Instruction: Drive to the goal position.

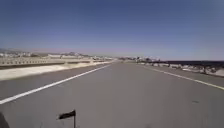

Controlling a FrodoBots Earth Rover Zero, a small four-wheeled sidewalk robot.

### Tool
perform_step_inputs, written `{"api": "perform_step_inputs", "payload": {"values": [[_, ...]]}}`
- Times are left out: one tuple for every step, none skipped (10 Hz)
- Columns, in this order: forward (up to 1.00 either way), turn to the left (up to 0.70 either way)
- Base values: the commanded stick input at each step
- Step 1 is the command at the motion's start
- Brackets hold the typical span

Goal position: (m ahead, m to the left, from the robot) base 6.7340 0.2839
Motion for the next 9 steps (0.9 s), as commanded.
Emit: {"api": "perform_step_inputs", "payload": {"values": [[1.0, 0.0], [1.0, 0.0], [1.0, 0.0], [1.0, 0.0], [1.0, 0.0], [1.0, 0.0], [1.0, 0.0], [1.0, 0.0], [1.0, 0.0]]}}
